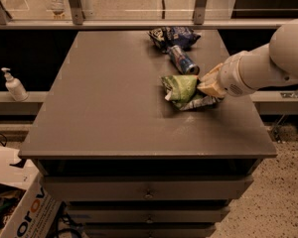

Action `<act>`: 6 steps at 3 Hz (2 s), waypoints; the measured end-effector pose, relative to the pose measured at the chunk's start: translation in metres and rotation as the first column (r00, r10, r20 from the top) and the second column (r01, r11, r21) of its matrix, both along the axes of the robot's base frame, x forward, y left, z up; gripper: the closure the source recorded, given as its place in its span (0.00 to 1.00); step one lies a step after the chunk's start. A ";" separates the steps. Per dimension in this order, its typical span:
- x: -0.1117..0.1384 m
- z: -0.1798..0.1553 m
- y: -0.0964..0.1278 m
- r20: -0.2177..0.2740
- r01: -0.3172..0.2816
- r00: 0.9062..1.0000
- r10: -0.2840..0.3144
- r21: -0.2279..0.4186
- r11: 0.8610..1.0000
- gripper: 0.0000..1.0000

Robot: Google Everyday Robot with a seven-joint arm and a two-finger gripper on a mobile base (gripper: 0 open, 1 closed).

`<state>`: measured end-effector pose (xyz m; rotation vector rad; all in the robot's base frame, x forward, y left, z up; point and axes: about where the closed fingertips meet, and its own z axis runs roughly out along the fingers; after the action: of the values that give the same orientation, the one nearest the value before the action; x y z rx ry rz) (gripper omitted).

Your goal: Move green jalapeno chip bag near redbull can

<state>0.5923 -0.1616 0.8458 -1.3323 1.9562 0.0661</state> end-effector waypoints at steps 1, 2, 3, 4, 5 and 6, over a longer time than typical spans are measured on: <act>0.002 0.003 0.001 0.006 -0.002 1.000 0.002 -0.001 1.000 0.13; 0.001 0.006 -0.001 0.010 0.000 1.000 0.000 -0.002 1.000 0.00; 0.000 0.015 -0.001 0.021 -0.001 1.000 0.000 0.024 1.000 0.00; 0.000 0.036 -0.003 0.037 0.009 0.999 -0.015 0.138 0.990 0.00; -0.009 0.053 -0.003 0.025 0.018 0.999 -0.027 0.291 0.957 0.00; -0.033 0.059 0.000 -0.003 0.003 1.000 -0.003 0.421 0.907 0.00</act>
Offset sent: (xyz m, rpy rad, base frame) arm 0.0010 -0.0079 0.0086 -0.0008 -0.0139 -0.0100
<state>0.5590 -0.1612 0.9046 -1.0400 1.8121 0.4638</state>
